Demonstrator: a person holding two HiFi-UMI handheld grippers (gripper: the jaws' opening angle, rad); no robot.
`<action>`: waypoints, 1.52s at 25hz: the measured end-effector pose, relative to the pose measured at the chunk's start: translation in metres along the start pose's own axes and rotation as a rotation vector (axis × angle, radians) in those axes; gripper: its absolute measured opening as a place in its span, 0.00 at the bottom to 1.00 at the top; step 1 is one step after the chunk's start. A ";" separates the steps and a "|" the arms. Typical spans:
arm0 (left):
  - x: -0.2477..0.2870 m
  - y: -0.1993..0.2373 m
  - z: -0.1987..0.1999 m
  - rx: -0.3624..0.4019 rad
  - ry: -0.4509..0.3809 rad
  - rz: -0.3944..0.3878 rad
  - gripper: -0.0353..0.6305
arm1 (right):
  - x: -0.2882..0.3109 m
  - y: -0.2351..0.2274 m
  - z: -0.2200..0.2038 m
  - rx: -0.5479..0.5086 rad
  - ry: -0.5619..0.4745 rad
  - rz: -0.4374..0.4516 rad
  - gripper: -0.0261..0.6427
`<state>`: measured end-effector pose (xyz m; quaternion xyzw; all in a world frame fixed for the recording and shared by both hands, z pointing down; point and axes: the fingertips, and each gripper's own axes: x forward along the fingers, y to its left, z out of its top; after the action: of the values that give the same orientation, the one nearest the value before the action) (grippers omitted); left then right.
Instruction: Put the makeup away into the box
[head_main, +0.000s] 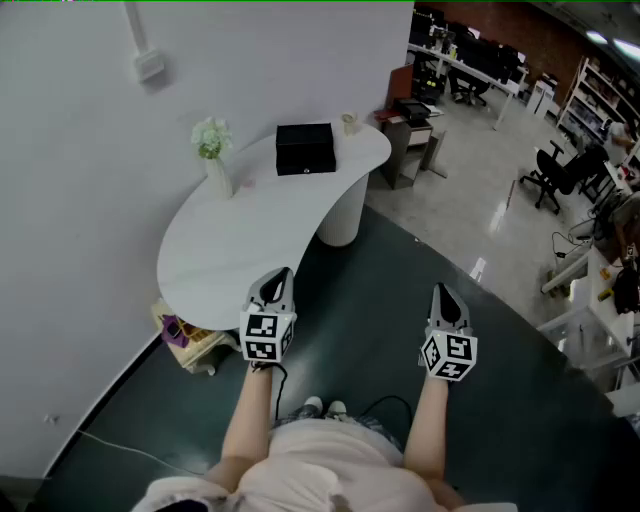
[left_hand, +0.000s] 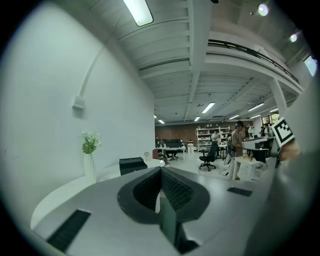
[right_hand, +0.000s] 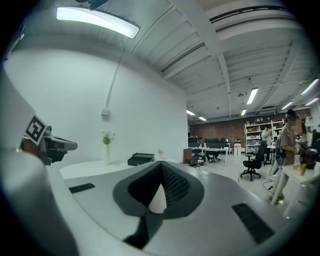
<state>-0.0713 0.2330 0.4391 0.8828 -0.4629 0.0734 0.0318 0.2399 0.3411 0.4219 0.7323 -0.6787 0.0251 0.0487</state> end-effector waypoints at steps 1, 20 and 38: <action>0.000 -0.001 0.000 0.001 0.000 -0.003 0.09 | 0.000 -0.001 -0.001 0.000 0.000 -0.002 0.06; -0.005 0.001 -0.007 -0.010 0.013 -0.001 0.09 | 0.001 0.005 -0.002 0.074 -0.024 0.018 0.06; -0.014 -0.010 -0.010 -0.098 -0.007 -0.141 0.11 | 0.004 0.023 0.003 0.088 -0.023 0.062 0.06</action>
<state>-0.0719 0.2509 0.4471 0.9107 -0.4029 0.0454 0.0784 0.2169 0.3346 0.4205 0.7127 -0.6998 0.0480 0.0076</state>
